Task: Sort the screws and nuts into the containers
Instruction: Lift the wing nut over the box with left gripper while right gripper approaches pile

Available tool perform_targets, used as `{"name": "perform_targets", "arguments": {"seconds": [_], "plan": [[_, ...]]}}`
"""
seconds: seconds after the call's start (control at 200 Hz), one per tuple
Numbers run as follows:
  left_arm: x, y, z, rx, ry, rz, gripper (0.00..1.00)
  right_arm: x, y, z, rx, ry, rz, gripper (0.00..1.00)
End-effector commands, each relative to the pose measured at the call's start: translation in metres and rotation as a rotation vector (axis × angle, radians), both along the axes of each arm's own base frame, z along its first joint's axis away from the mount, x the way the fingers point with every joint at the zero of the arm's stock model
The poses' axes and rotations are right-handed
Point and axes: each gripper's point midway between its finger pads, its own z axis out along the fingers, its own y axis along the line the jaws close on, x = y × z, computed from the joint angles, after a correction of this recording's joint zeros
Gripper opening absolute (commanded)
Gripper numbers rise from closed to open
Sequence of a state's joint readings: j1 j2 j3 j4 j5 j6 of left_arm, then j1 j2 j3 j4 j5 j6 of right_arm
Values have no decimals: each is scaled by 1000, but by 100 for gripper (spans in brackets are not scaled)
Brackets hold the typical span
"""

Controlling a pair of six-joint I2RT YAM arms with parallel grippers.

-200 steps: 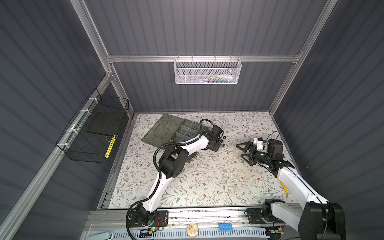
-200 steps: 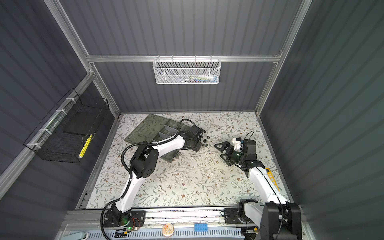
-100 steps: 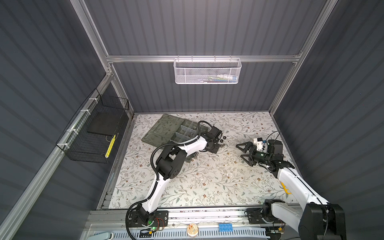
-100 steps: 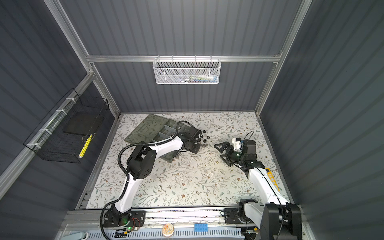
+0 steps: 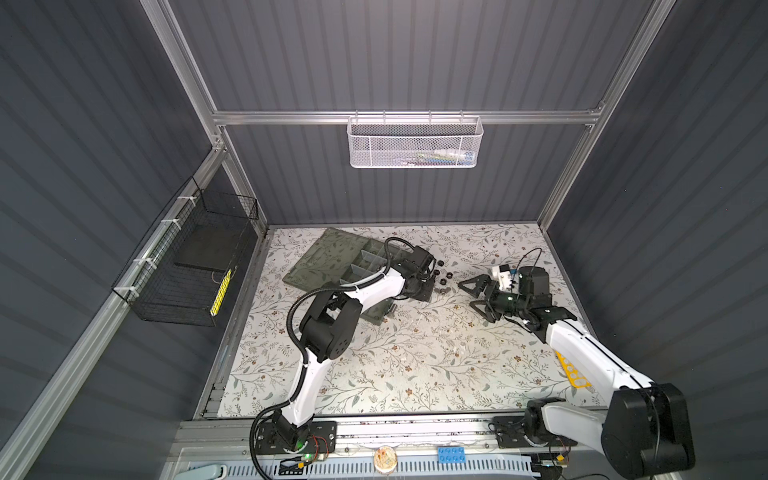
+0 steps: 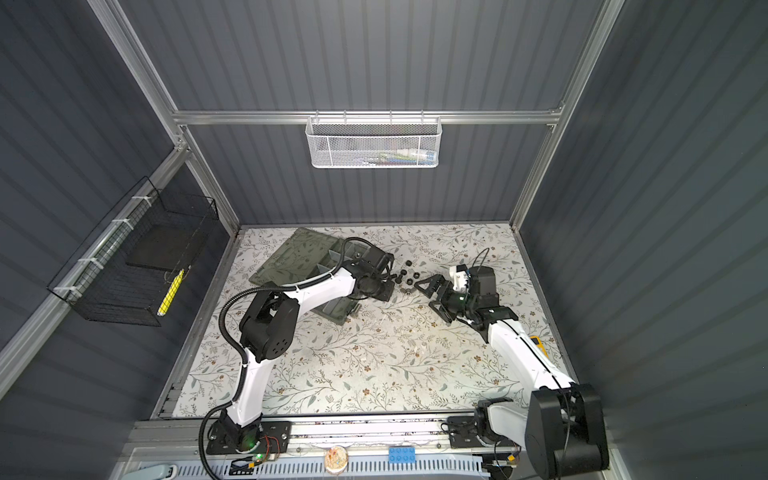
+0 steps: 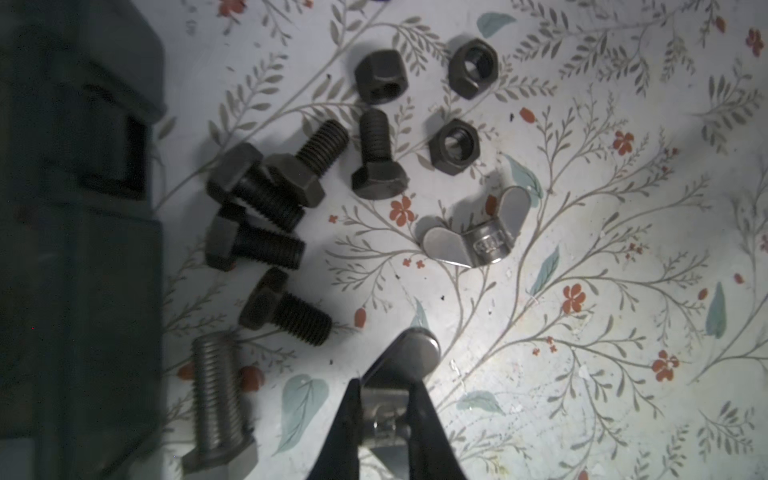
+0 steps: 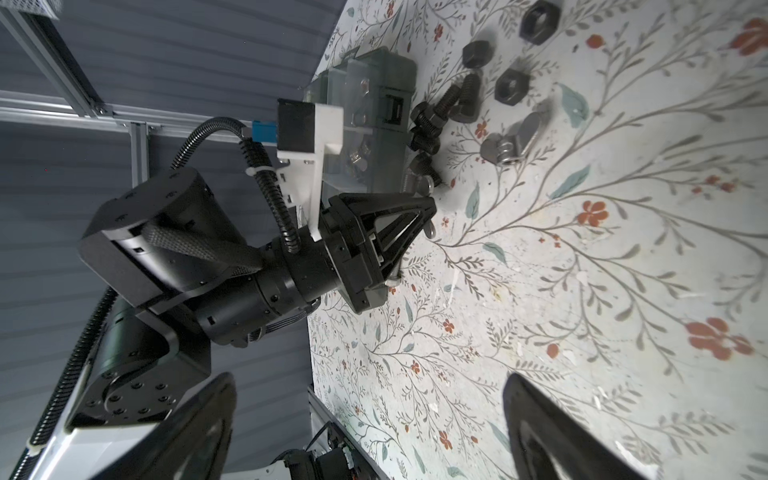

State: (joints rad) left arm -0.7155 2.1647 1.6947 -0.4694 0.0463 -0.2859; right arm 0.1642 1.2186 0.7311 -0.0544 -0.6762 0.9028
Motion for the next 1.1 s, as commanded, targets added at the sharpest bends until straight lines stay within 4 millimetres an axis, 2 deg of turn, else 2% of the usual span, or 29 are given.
{"name": "perform_targets", "arguments": {"seconds": [0.0, 0.24, 0.355, 0.45, 0.67, 0.836, 0.961, 1.096], "plan": [[11, 10, 35, -110, 2, 71, 5, 14, 16, 10, -52, -48, 17, 99], [28, 38, 74, -217, 0, 157, 5, 35, 52, 19, -73, -71, 71, 99], [36, 48, 94, -260, -11, 183, 4, 47, 62, 22, -84, -82, 83, 99], [46, 59, 102, -280, -14, 215, 5, 57, 66, 22, -104, -87, 85, 99], [74, 87, 94, -313, 27, 307, 5, 76, 73, 21, -161, -103, 93, 99], [92, 94, 81, -308, 42, 331, 4, 83, 81, 18, -166, -97, 109, 99], [99, 103, 67, -319, 64, 368, 4, 86, 88, 15, -174, -96, 127, 99], [98, 108, 49, -298, 97, 379, 4, 88, 94, 9, -189, -91, 142, 99]]}}
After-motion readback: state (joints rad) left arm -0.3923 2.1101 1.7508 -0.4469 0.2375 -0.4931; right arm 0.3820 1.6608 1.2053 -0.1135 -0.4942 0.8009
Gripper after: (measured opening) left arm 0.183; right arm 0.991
